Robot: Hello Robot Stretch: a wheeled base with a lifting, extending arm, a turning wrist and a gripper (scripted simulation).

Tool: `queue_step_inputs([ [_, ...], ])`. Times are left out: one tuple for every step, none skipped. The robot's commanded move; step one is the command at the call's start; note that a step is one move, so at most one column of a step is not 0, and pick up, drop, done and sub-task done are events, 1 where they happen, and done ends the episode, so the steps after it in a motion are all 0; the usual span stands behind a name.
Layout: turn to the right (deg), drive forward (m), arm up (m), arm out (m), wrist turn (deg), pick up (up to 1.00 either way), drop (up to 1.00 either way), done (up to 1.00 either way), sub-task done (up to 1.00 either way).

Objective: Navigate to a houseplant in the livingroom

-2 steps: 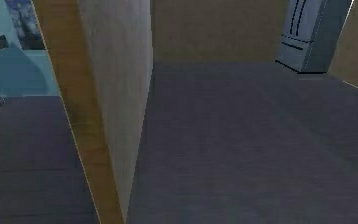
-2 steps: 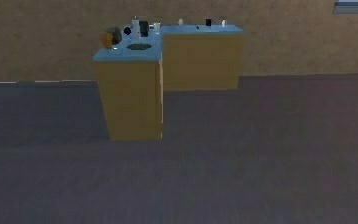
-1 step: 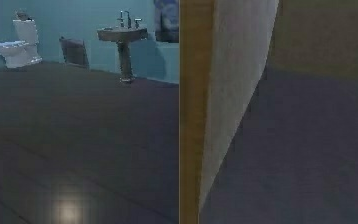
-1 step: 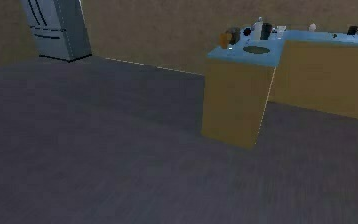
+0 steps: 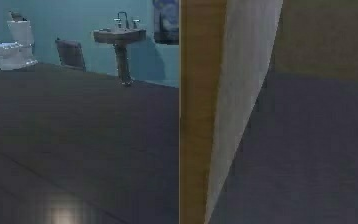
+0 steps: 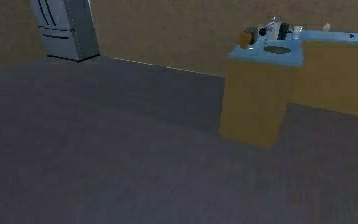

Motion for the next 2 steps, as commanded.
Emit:
queue_step_inputs([
  [-42.0,0.0,0.0,0.0,0.0,0.0,0.0,0.0,0.0],
  [-3.0,0.0,0.0,0.0,0.0,0.0,0.0,0.0,0.0],
])
